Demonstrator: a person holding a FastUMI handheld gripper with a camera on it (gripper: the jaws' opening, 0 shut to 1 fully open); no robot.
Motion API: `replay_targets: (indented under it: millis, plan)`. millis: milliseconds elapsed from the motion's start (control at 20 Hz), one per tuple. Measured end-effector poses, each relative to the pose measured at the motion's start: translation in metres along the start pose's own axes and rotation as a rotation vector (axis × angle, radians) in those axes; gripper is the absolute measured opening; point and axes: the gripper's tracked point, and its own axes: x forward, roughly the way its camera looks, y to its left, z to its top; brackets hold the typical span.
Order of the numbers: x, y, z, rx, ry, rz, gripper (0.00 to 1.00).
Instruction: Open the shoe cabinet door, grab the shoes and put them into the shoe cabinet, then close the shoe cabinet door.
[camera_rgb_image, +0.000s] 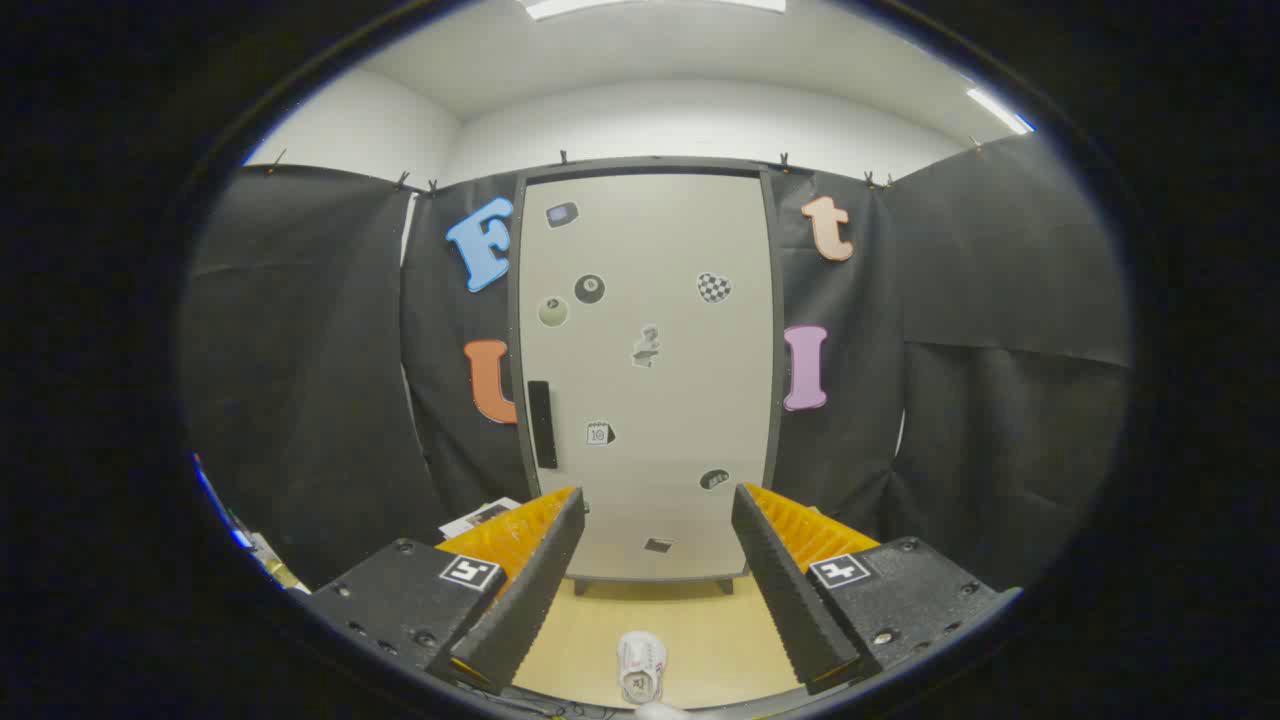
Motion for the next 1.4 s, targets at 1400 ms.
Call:
replay_targets:
  millis: [1400]
  plan:
    - [0.164,0.112,-0.014,0.024,0.003,0.113,0.97]
